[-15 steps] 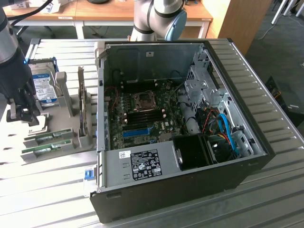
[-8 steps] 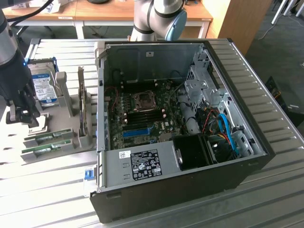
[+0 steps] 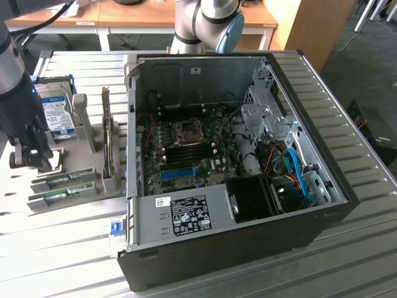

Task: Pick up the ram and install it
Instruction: 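Pick up the ram and move it above insertion slot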

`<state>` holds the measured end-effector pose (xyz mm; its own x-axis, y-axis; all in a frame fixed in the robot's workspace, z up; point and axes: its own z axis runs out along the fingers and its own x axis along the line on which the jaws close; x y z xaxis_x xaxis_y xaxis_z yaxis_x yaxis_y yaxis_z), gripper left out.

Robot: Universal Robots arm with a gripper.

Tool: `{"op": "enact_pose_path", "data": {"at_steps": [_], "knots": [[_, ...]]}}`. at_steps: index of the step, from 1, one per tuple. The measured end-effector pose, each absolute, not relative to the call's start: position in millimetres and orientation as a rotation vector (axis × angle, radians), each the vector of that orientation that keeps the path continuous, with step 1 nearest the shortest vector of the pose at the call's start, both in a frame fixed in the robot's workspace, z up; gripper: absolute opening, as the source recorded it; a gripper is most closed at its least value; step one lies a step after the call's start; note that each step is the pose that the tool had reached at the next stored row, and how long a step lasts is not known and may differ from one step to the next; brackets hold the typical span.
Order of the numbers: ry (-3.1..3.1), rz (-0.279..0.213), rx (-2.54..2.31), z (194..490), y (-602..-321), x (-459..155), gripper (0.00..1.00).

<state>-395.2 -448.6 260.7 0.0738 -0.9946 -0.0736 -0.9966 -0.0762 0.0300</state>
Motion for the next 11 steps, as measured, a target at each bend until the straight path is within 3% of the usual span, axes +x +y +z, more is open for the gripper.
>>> {"op": "enact_pose_path", "data": {"at_steps": [11], "knots": [[2.116,0.116,-2.281,254.4,-449.2,-395.2,0.31]]}}
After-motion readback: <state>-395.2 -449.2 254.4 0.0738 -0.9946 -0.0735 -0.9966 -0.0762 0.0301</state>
